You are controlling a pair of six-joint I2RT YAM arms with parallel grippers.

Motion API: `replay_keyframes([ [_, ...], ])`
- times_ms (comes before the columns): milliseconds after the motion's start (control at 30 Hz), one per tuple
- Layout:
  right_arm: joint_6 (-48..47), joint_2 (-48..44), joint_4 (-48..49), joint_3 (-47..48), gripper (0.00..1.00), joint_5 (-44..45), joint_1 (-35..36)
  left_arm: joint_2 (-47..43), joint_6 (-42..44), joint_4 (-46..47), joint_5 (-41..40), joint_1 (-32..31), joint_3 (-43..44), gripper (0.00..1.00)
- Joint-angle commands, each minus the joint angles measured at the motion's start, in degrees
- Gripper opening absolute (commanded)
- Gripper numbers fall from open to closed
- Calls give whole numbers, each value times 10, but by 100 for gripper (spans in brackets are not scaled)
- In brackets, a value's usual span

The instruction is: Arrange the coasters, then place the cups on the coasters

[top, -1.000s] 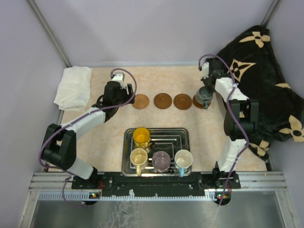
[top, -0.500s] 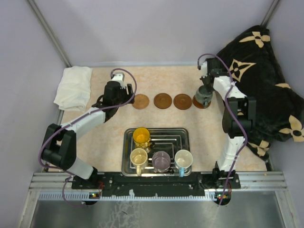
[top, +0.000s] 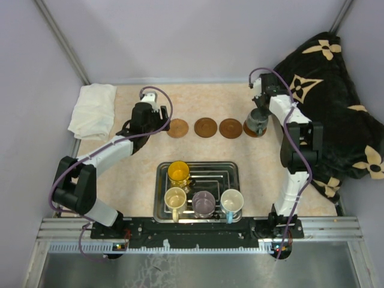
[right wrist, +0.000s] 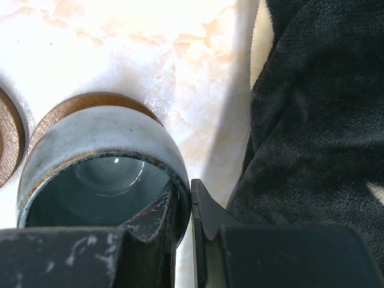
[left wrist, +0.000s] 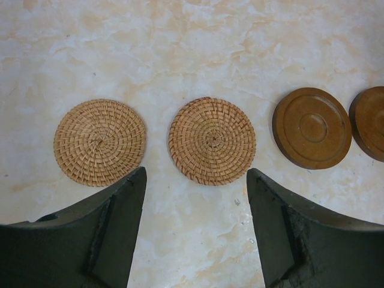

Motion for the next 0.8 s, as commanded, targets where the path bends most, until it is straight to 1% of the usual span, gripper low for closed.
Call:
replay_keyframes([
  [0,-3,21,-28,23,12,-5,5,2,7,7,-3,-3,16,74],
  [133,9,24,-17,22,16,3,5,1,8,7,-3,-2,16,74],
  [200,14,25,-13,23,24,8,5,0,8,6,-3,-2,15,74],
  [367,24,26,-5,28,37,21,5,0,9,5,-4,-3,14,74],
  [633,41,1,27,34,43,31,5,3,6,4,0,-3,12,74],
  [767,47,-13,47,35,48,38,5,4,5,4,1,-3,11,74],
])
